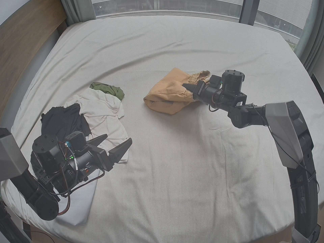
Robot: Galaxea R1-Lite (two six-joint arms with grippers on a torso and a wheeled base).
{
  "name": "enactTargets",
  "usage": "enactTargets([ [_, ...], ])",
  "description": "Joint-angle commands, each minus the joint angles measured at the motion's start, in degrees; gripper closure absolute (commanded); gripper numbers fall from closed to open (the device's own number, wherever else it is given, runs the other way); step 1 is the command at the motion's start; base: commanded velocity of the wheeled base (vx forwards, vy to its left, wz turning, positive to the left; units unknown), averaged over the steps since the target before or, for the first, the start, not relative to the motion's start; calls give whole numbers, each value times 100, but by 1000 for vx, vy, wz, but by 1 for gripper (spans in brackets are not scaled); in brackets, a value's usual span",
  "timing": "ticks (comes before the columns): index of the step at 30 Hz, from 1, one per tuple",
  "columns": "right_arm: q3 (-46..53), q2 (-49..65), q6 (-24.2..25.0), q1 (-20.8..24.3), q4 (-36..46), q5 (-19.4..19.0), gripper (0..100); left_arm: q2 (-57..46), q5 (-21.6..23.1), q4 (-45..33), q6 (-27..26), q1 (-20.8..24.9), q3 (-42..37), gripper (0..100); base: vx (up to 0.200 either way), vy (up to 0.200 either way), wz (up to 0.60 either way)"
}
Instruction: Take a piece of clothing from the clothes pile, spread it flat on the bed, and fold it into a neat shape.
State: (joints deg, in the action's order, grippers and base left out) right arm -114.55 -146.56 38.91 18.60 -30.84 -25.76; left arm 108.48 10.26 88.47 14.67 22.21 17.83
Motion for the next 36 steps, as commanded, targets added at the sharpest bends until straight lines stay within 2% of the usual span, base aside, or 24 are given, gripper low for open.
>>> enactTargets([
  [1,-4,-207,-68,3,8,62,100,-82,2,4,36,-6,1,0,0,0,0],
  [6,-4,-180,-288,29,-1,176,100,-143,2,4,72,-6,1,0,0,0,0],
  [16,-4,-119,-411,38,-18,282,100,-152,11,4,63,-68,18,0,0,0,0],
  [17,-4,-128,-455,29,-27,282,0,-152,11,4,63,-68,18,0,0,0,0],
  [19,-4,-128,-481,29,-27,300,0,-152,11,4,63,-68,18,0,0,0,0],
  [25,21,22,-604,21,-1,757,0,-152,19,4,63,-85,18,0,0,0,0],
  [30,1067,681,-745,-6,-1,765,0,-152,19,4,63,-85,9,0,0,0,0],
  [36,3000,1727,-1114,-67,-36,897,0,-135,19,4,63,-77,-8,0,0,0,0],
])
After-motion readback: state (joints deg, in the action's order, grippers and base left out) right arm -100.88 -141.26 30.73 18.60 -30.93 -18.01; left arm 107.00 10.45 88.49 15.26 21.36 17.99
